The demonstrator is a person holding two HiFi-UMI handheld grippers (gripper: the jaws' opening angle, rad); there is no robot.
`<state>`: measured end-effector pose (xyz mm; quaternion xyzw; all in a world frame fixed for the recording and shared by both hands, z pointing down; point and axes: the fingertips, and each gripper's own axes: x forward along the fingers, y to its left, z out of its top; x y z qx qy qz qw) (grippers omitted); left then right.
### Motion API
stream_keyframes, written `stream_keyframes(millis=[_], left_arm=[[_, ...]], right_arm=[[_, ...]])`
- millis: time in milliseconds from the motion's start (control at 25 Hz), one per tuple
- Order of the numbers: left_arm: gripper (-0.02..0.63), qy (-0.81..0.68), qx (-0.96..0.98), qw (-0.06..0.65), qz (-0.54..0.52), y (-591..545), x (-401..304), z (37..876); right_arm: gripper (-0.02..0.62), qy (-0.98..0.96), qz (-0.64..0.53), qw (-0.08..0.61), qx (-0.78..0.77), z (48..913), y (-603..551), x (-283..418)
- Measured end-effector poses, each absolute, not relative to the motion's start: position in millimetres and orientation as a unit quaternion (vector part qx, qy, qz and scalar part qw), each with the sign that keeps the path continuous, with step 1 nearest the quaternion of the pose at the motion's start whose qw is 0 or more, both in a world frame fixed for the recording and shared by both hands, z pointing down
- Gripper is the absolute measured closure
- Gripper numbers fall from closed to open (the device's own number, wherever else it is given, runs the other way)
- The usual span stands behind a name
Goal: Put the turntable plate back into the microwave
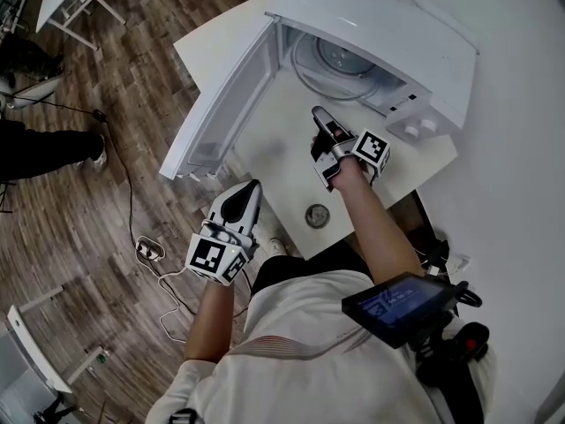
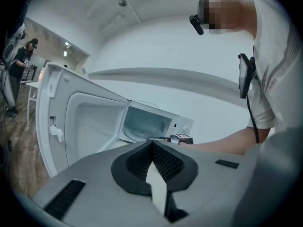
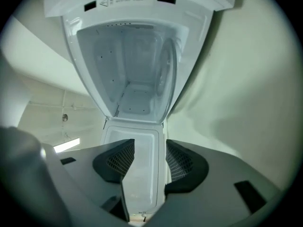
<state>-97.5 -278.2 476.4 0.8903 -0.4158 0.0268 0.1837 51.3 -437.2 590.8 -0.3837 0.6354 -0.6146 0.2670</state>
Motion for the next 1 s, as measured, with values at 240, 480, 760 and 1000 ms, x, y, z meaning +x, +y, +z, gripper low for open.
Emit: stream_keyframes(millis=[240,480,760,1000], left_arm=[[0.595,-0.392,0.906,0.156,0.012,-261.6,-97.2,447.3],[0.595,-0.37,0.92,0.13,-0.001,-237.8,-98.7,418.3],[0.595,-0.339,0.934,0.111,-0.005,-206.1,-94.3,390.7],[0.595,-0.314,0.943,0.107,-0.009,-180.7,-76.8,370.2]], right_arm=[[0.548,0.689,-0.54,0.25,-0.413,538.2,-386.9,63.6],[0.591,0.744,-0.438,0.258,-0.434,462.3,-332.9,80.5],[0.591,0.798,-0.319,0.22,-0.463,388.8,-246.6,89.5],[0.591,0.834,-0.21,0.154,-0.487,341.2,-193.5,93.8]])
